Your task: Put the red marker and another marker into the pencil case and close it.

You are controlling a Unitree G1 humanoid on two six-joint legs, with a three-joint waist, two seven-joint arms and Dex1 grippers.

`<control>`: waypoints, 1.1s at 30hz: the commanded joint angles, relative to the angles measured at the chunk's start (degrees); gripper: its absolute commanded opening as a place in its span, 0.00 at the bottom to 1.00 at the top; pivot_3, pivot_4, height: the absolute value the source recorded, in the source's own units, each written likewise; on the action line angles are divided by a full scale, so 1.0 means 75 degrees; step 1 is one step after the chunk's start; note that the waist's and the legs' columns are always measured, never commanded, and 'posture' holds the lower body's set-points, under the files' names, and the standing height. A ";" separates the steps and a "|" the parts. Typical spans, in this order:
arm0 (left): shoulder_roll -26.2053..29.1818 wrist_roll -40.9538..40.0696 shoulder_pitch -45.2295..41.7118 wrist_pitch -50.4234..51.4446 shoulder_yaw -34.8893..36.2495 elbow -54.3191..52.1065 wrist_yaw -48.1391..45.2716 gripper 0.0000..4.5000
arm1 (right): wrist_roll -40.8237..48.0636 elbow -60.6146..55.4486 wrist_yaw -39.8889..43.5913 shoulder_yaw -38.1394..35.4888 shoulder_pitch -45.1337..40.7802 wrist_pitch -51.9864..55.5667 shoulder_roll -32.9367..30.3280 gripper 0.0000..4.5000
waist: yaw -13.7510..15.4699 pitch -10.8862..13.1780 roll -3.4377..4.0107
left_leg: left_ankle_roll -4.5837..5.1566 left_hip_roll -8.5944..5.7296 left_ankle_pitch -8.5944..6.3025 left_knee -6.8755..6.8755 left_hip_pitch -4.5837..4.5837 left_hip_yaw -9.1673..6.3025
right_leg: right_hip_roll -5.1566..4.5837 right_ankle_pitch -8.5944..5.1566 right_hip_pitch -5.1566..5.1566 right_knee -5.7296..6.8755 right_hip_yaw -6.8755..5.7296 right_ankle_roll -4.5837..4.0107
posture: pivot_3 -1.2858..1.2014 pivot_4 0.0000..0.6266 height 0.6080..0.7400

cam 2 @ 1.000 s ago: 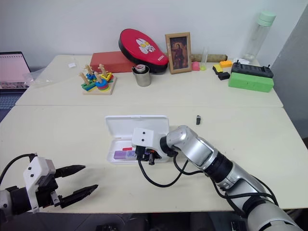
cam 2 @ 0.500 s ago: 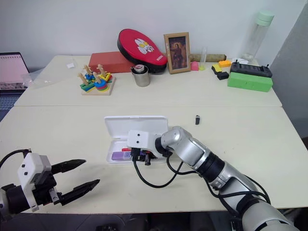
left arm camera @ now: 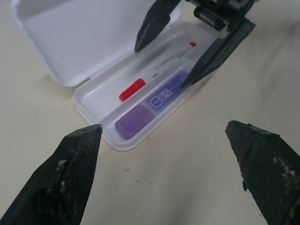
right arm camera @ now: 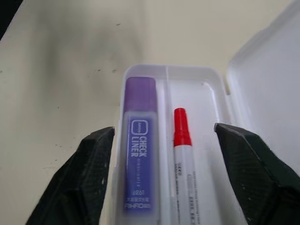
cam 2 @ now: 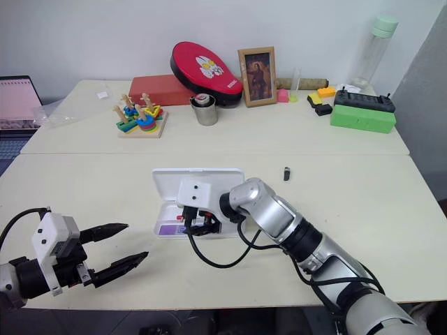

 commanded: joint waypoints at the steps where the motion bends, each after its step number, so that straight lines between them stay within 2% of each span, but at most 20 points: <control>1: 0.0088 -0.0094 -0.0356 -0.0109 -0.0190 -0.0039 0.0080 1.00 | 0.1061 -0.1189 0.0573 -0.1216 -0.0092 -0.0160 -0.0232 0.99 | 0.0026 0.0003 0.0003 | 0.0000 0.0000 0.0000 0.0000 0.0000 0.0000 | 0.0000 0.0000 0.0000 0.0000 0.0000 0.0000 | 0.52 0.24 1.00; 5: -0.0027 -0.0444 -0.1121 0.0034 -0.0558 -0.0209 0.0400 1.00 | 0.2429 -0.1881 0.0754 -0.3099 -0.0053 0.0666 -0.0949 0.99 | 0.0172 0.0003 -0.0001 | 0.0000 -0.0001 0.0000 0.0001 -0.0004 -0.0003 | -0.0001 0.0000 0.0005 -0.0003 -0.0004 0.0001 | 0.52 0.24 1.00; 7: -0.0142 -0.0606 -0.1788 0.0191 -0.0949 -0.0200 0.0772 1.00 | 0.2451 -0.1550 0.0289 -0.3834 -0.0169 0.0853 -0.1395 0.99 | 0.0232 -0.0001 -0.0007 | 0.0000 0.0000 0.0000 0.0003 0.0001 -0.0003 | -0.0001 0.0001 0.0014 -0.0006 -0.0004 0.0003 | 0.52 0.24 1.00; 9: -0.0217 -0.0686 -0.2269 0.0354 -0.1281 -0.0178 0.1057 1.00 | 0.2271 -0.1251 -0.0124 -0.4159 -0.0221 0.0911 -0.1715 0.99 | 0.0244 -0.0001 -0.0008 | 0.0000 -0.0001 0.0000 0.0005 0.0004 -0.0003 | 0.0000 0.0002 0.0015 -0.0005 -0.0005 0.0003 | 0.52 0.24 1.00; 12: -0.0808 -0.0499 -0.3742 0.0322 -0.2347 0.0086 0.1711 1.00 | 0.1409 -0.0325 -0.1525 -0.4369 -0.0105 0.1564 -0.2265 0.99 | 0.0241 -0.0001 -0.0005 | 0.0000 -0.0001 0.0000 0.0006 0.0007 0.0001 | 0.0000 0.0002 0.0015 -0.0003 -0.0001 0.0002 | 0.52 0.24 1.00; 17: -0.1495 -0.0096 -0.5243 0.0190 -0.3480 0.0701 0.2084 1.00 | 0.0681 0.0649 -0.3239 -0.4436 0.0239 0.2151 -0.2083 0.99 | 0.0197 -0.0005 -0.0011 | 0.0000 -0.0002 0.0001 0.0009 0.0000 0.0003 | 0.0000 0.0004 0.0012 -0.0005 0.0003 0.0002 | 0.52 0.24 1.00; 26: -0.1841 0.0053 -0.6268 -0.0051 -0.4086 0.1384 0.1893 1.00 | 0.0558 0.1097 -0.4359 -0.4563 0.0985 0.2173 -0.1231 0.99 | 0.0028 0.0000 -0.0003 | 0.0000 -0.0002 0.0001 0.0006 -0.0010 0.0007 | 0.0000 0.0003 0.0003 -0.0001 0.0005 0.0002 | 0.52 0.24 1.00; 29: -0.1824 0.0151 -0.6306 -0.0087 -0.4194 0.1424 0.1832 1.00 | 0.0465 0.1156 -0.4478 -0.4458 0.1046 0.2097 -0.1171 0.89 | 0.0015 0.0000 -0.0003 | 0.0000 -0.0002 0.0001 0.0014 -0.0006 0.0005 | 0.0000 0.0005 0.0011 -0.0001 0.0004 0.0005 | 0.52 0.24 1.00; 33: -0.1814 0.0171 -0.6321 -0.0130 -0.4181 0.1479 0.1788 1.00 | 0.0439 0.1087 -0.4521 -0.4387 0.1071 0.2067 -0.1199 0.65 | 0.0008 0.0000 -0.0004 | 0.0000 -0.0002 0.0002 0.0014 -0.0004 0.0003 | 0.0000 0.0005 0.0012 0.0001 0.0003 0.0005 | 0.52 0.24 1.00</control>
